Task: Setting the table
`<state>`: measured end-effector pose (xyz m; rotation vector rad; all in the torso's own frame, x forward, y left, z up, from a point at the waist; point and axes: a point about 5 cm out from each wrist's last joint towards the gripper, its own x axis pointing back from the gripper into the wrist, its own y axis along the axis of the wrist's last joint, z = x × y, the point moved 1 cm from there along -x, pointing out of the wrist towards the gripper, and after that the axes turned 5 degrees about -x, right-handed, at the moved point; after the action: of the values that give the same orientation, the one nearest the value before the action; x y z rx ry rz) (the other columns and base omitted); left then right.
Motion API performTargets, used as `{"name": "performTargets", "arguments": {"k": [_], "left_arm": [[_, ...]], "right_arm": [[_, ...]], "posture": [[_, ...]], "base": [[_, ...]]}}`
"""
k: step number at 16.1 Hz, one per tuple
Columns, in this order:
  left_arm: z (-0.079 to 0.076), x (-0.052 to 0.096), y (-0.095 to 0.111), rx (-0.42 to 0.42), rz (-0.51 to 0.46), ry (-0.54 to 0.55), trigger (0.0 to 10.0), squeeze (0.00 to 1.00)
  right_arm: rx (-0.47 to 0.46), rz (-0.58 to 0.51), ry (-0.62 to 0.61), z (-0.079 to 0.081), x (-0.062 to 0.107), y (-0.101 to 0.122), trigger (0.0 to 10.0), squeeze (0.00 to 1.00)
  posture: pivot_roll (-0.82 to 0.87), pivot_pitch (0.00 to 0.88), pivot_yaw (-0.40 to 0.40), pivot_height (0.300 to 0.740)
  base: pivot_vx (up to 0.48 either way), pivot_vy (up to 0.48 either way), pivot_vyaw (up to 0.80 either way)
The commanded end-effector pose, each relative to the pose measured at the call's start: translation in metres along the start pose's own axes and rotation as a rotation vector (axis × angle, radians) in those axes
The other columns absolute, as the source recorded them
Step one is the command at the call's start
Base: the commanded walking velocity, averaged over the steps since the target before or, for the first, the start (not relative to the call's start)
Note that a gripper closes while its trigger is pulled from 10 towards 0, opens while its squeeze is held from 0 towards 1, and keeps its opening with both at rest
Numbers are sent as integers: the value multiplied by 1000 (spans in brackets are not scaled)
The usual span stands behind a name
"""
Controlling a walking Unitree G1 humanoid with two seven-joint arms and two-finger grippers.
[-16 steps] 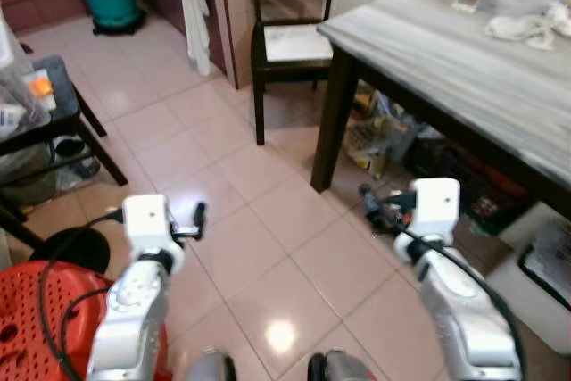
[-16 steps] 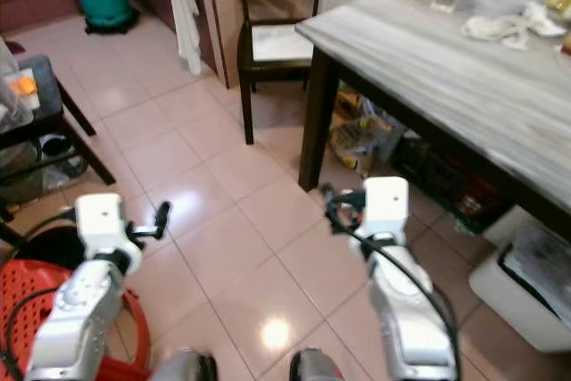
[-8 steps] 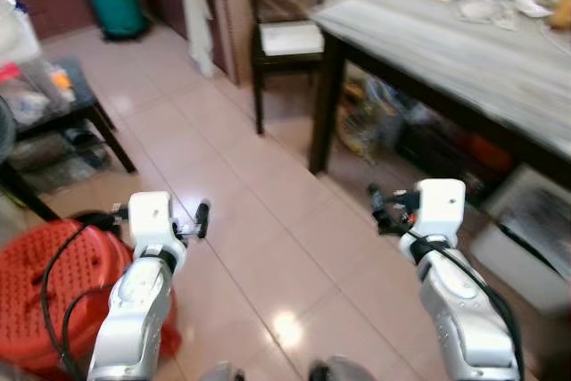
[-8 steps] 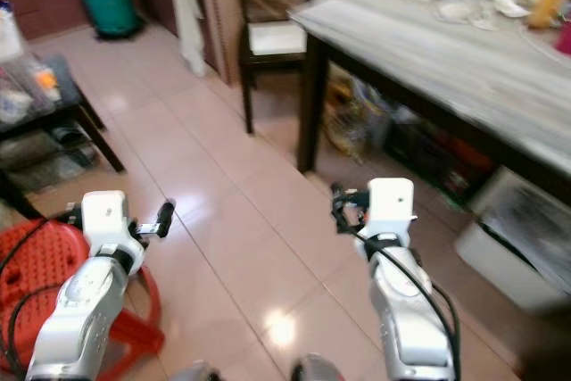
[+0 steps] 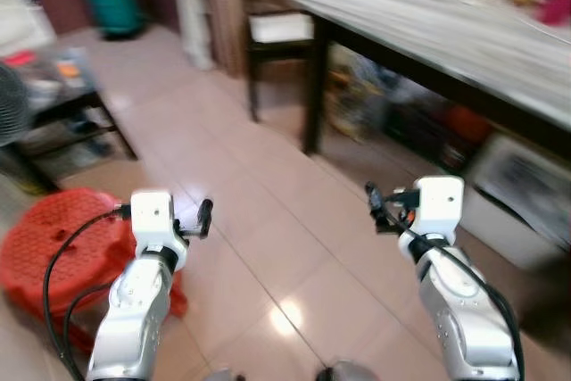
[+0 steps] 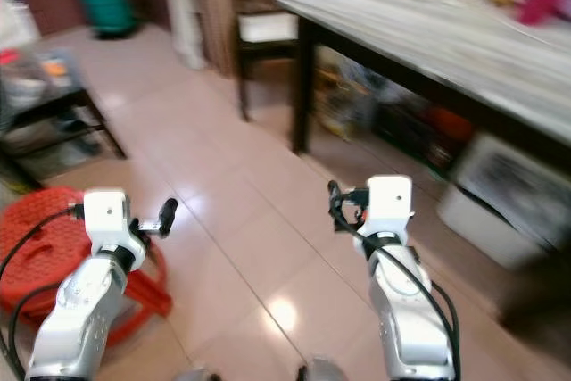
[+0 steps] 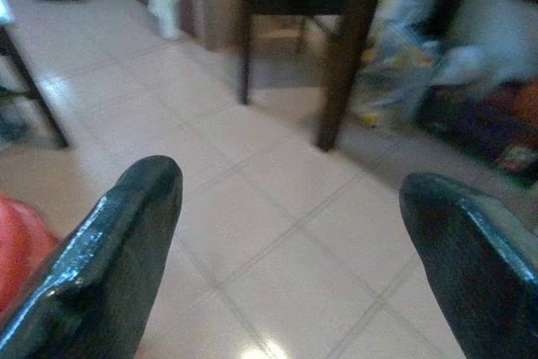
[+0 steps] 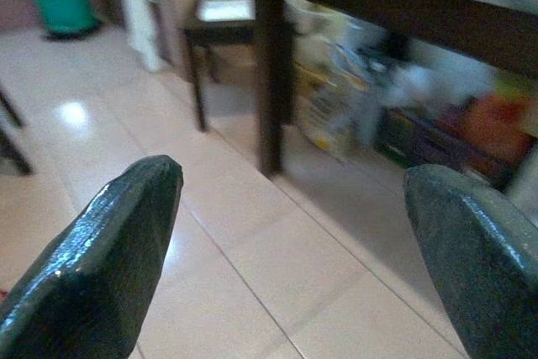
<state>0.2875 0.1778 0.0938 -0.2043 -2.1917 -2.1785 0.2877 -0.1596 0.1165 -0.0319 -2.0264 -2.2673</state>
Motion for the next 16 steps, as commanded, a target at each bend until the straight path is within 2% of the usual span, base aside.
{"name": "performTargets", "arguments": {"k": [1, 2, 13, 14, 16], "left_arm": [[4, 2, 0, 21, 2, 3, 10000, 0], [1, 3, 0, 5, 1, -16, 10000, 0], [-7, 3, 0, 23, 10, -71, 10000, 0], [-7, 3, 2, 49, 2, -78, 10000, 0], [-5, 2, 4, 42, -2, -77, 10000, 0]], "right_arm": [[-4, -10, 19, 5, -2, 4, 10000, 0], [-1, -3, 17, 5, -2, 3, 10000, 0], [3, 6, 2, 3, -2, 2, 10000, 0], [1, -7, 12, 4, -2, 3, 10000, 0], [0, -11, 17, 6, -2, 4, 10000, 0]], "posture": [[-178, 154, 6, 740], [-184, 156, 5, 740], [-190, 150, 14, 740], [-190, 150, 14, 740], [-188, 146, 20, 740]], "base": [[0, 0, 0], [0, 0, -769], [0, 0, -768], [0, 0, 0], [150, 0, 0]]}}
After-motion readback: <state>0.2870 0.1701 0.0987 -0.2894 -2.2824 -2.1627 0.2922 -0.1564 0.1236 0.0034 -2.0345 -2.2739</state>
